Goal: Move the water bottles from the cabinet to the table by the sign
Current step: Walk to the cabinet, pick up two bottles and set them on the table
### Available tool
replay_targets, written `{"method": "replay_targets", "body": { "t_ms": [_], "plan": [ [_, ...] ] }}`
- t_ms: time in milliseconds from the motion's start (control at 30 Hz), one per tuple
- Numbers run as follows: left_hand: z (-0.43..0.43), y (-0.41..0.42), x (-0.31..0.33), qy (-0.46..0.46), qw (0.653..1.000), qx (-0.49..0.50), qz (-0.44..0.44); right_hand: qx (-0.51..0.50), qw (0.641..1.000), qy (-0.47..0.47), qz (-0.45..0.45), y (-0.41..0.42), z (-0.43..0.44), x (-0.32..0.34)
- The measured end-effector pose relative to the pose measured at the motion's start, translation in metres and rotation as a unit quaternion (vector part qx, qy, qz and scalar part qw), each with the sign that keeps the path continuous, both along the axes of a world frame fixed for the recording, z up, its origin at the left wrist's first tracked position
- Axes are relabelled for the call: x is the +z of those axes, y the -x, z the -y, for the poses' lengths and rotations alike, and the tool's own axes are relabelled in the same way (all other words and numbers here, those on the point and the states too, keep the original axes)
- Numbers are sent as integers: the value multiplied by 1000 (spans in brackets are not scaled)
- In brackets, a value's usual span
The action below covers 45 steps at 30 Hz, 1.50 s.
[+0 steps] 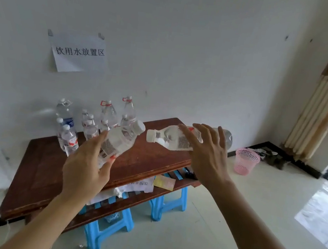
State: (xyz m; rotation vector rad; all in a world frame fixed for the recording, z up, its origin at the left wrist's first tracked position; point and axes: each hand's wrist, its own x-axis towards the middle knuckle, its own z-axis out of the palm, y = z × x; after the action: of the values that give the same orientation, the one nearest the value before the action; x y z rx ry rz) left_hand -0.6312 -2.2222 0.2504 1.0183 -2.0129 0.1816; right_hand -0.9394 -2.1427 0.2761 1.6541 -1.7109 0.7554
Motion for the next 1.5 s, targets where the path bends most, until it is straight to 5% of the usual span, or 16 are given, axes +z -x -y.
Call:
{"method": "replay_targets", "body": {
  "t_ms": [367,733,1233,1500],
  "plan": [
    [230,79,-56,-100,989,-52,-101,29,993,-95,60,56,242,-53],
    [439,159,-109,-303,916,-48,-257,1,959,-177,221,121,440,-100],
    [510,201,-227,-395,853,232,-252,145,833,-372,384,131,671,-229],
    [513,192,-244,-426,799,298,-302,204,761,-431,439,92,697,-276]
  ]
}}
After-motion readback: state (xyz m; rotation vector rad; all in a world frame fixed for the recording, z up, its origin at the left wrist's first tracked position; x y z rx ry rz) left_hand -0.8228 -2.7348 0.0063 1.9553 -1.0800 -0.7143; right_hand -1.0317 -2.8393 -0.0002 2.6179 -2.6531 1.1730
